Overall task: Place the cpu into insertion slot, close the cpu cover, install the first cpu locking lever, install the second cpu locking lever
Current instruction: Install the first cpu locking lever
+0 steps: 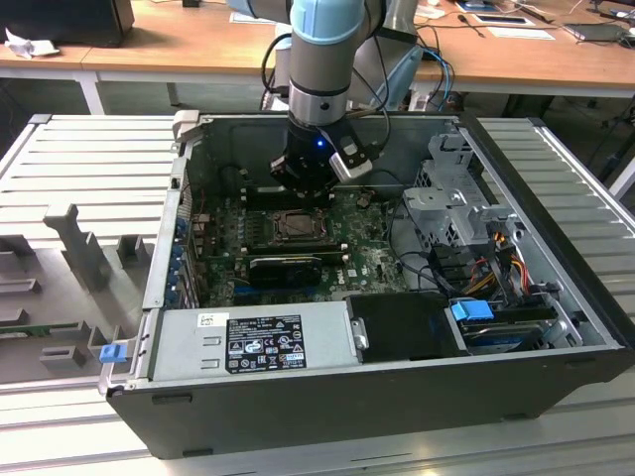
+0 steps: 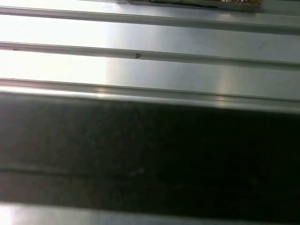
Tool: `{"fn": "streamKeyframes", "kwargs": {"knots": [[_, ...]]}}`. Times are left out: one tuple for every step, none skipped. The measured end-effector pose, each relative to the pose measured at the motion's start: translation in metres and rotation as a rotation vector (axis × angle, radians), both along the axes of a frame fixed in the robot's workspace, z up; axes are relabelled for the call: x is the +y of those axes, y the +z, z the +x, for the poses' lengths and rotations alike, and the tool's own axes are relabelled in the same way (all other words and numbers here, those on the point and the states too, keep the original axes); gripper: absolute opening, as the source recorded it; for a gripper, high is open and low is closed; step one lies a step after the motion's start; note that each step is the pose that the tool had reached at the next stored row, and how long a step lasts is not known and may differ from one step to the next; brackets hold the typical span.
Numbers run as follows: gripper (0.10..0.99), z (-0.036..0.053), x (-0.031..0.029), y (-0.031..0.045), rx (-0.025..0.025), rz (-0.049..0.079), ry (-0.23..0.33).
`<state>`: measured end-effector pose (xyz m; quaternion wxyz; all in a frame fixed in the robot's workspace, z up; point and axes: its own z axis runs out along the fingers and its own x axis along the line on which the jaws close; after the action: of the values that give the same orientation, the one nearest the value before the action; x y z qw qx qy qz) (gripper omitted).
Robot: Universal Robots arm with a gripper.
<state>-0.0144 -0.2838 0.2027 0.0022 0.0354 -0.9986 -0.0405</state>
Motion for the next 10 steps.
{"fn": "streamKeyframes", "kwargs": {"knots": [[0.106,0.0000,0.0000,0.0000,0.0002,0.000,0.000],[0.106,0.0000,0.0000,0.0000,0.0002,0.000,0.000],[0.106,0.0000,-0.0001,0.0002,0.0002,0.000,0.000],[0.106,0.0000,-0.0001,0.0007,0.0002,0.000,0.000],[0.106,0.0000,-0.0001,0.0016,0.0002,0.000,0.000],[0.106,0.0000,-0.0001,0.0021,0.0002,0.000,0.000],[0.106,0.0000,0.0000,0.0024,0.0000,0.000,0.000],[0.106,0.0000,0.0000,0.0024,0.0000,0.000,0.000],[0.106,0.0000,0.0000,0.0025,0.0001,0.000,0.000],[0.106,0.0001,0.0000,0.0024,0.0001,-0.002,0.000]]}}
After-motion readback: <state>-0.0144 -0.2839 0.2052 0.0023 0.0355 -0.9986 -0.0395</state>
